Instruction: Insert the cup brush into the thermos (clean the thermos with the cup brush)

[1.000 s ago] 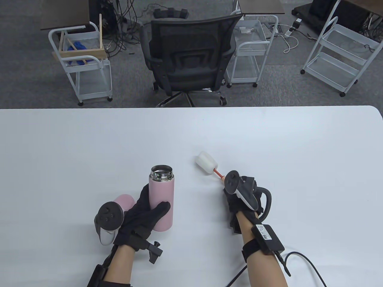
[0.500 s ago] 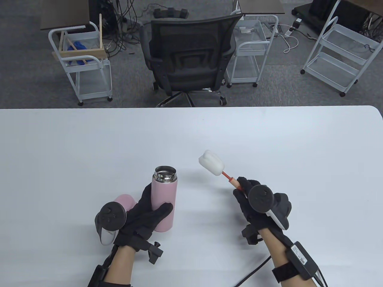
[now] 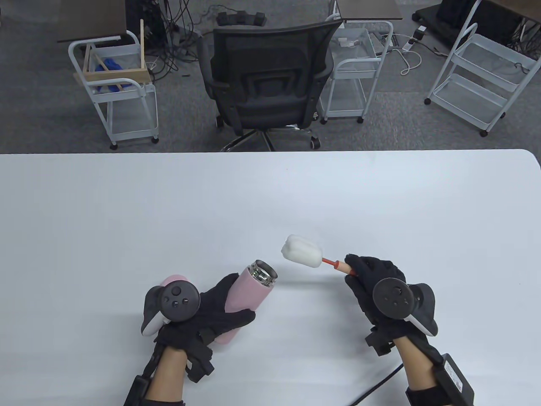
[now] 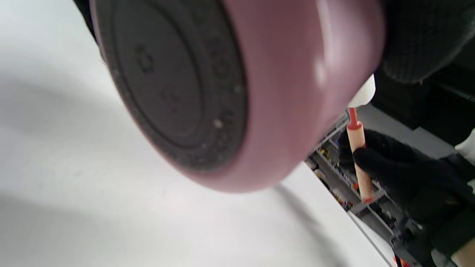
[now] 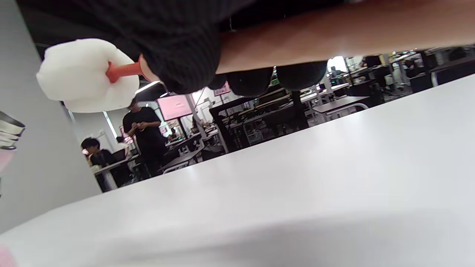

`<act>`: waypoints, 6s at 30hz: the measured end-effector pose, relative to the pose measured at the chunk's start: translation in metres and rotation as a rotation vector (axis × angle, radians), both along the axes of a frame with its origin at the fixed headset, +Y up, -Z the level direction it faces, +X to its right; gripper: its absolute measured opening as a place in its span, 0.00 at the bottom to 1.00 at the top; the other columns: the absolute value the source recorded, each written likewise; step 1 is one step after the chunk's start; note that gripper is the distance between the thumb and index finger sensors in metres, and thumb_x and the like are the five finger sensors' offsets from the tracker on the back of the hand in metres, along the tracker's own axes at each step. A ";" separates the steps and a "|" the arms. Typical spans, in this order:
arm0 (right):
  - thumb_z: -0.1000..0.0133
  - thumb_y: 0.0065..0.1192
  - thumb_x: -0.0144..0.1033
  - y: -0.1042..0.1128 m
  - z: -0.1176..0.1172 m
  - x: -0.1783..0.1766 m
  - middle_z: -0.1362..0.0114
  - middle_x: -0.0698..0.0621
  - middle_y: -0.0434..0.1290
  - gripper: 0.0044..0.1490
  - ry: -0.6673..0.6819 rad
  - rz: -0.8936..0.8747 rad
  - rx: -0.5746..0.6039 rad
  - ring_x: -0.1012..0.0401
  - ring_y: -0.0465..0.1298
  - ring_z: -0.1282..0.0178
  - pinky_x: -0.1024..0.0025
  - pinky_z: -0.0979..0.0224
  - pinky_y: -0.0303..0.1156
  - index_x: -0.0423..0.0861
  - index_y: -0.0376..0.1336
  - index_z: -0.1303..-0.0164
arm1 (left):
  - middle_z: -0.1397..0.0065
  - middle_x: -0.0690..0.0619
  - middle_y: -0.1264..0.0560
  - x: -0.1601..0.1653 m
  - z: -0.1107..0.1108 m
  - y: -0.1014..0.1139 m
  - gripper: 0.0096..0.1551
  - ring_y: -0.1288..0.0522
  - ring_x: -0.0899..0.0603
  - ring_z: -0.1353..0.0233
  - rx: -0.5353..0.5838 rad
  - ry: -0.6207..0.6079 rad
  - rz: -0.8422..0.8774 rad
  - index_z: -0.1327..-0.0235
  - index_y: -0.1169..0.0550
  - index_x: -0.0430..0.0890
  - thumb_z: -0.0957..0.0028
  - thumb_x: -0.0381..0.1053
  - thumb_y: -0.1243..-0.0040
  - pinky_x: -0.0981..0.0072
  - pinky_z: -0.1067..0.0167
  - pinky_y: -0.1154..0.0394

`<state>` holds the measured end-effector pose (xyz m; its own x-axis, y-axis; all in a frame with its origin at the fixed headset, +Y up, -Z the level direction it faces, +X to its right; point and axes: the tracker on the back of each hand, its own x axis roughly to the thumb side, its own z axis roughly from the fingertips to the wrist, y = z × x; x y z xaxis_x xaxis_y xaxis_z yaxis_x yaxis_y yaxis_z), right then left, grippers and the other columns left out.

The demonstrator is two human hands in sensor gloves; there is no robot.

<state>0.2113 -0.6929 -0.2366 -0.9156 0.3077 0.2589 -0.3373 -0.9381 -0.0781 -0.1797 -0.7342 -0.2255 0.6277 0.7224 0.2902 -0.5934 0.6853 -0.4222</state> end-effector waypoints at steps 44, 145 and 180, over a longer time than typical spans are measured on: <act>0.39 0.62 0.46 -0.025 0.048 -0.097 0.23 0.55 0.68 0.24 0.425 0.280 0.106 0.47 0.71 0.23 0.35 0.21 0.58 0.71 0.66 0.32 | 0.15 0.35 0.41 0.036 0.008 -0.009 0.49 0.35 0.26 0.20 -0.130 -0.285 -0.284 0.18 0.44 0.45 0.39 0.73 0.45 0.37 0.29 0.30; 0.46 0.65 0.44 -0.017 0.013 -0.027 0.22 0.58 0.69 0.34 0.122 0.185 0.241 0.45 0.69 0.19 0.33 0.20 0.56 0.66 0.62 0.26 | 0.14 0.35 0.42 0.010 0.002 -0.007 0.48 0.36 0.27 0.20 -0.146 -0.192 -0.249 0.18 0.45 0.46 0.38 0.73 0.45 0.36 0.29 0.31; 0.39 0.66 0.48 -0.069 -0.028 0.020 0.27 0.45 0.73 0.33 -0.373 0.297 -0.229 0.46 0.74 0.32 0.40 0.27 0.65 0.49 0.66 0.25 | 0.14 0.37 0.44 -0.039 0.006 0.004 0.47 0.38 0.28 0.19 0.285 0.318 0.613 0.19 0.48 0.46 0.37 0.73 0.50 0.37 0.29 0.31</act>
<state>0.2312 -0.7621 -0.2648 -0.9890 0.0311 -0.1444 -0.0426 -0.9962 0.0766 -0.2185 -0.7299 -0.2191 0.2215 0.8937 0.3901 -0.9682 0.2494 -0.0217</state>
